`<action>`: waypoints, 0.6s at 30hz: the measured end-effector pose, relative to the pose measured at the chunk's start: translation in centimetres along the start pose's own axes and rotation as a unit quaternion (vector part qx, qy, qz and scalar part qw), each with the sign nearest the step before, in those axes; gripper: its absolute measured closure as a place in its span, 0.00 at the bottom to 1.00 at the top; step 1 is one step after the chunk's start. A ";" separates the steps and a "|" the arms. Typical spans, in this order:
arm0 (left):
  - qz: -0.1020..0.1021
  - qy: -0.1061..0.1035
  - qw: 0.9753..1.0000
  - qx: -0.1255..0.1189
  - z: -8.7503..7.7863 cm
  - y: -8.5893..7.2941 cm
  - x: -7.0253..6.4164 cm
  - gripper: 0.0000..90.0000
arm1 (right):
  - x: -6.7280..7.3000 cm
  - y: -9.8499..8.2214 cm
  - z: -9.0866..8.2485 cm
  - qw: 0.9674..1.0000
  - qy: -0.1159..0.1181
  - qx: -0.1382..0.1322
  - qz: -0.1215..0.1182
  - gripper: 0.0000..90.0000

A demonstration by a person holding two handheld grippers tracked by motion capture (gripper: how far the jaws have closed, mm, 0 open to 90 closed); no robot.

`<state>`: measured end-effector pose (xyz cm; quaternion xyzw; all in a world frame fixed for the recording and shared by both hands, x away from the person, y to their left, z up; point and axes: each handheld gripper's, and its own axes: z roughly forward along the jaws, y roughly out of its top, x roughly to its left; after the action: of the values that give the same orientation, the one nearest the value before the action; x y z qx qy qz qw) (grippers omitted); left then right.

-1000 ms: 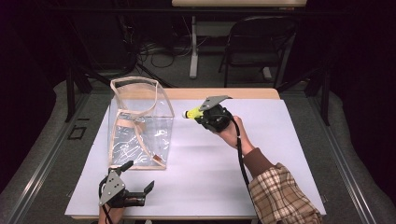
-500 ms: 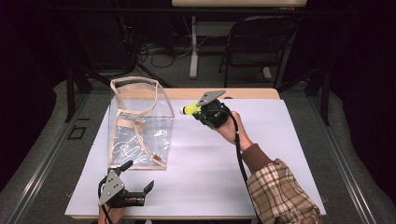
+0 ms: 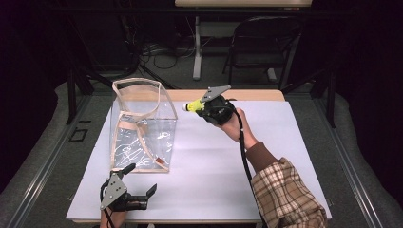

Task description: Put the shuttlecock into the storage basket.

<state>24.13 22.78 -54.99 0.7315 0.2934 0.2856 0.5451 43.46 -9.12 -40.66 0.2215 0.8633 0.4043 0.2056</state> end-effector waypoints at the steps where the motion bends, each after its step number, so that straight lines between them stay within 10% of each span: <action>1: 0.000 0.000 1.000 0.000 0.0 0.0 0.0 0.00 | -0.1 0.1 0.0 1.000 -0.001 -0.002 -0.002 1.00; 18: 0.001 0.000 1.000 -0.002 0.0 0.0 0.0 0.00 | -0.6 1.6 -0.2 1.000 -0.008 -0.002 -0.006 1.00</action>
<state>24.08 22.77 -54.96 0.7309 0.2925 0.2863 0.5461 44.20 -8.64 -39.14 0.2190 0.8620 0.4030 0.2159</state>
